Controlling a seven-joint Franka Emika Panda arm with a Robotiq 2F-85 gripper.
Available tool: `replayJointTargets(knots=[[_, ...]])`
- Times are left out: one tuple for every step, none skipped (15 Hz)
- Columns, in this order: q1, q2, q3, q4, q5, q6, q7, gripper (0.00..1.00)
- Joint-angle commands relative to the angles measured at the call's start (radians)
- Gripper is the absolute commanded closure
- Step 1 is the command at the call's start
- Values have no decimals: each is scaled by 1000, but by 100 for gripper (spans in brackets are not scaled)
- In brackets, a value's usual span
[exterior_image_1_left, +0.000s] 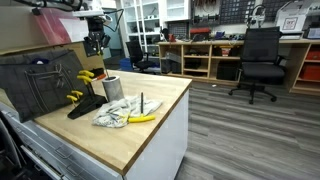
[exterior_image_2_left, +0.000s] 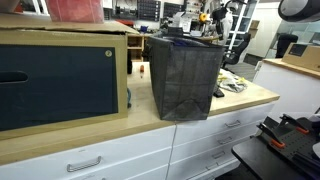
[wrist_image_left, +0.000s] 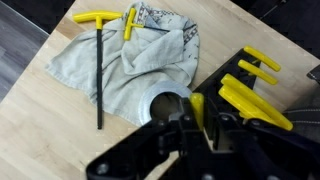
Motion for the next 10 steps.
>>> replayJointTargets(knots=[[-5,-72,2,-97,11,4,22,96],[-7,-79,3,-109,13,26,25,96],[-7,-85,1,-120,11,54,30,96],[-7,-89,-4,-133,7,87,46,96],[-9,-97,-4,-151,9,109,58,96],[-11,-106,-5,-175,11,140,80,96],[-13,-118,-4,-206,12,166,96,96],[-13,-131,-3,-244,13,195,108,96],[-13,-147,-1,-289,15,226,121,96],[-10,-170,0,-342,14,259,130,96]])
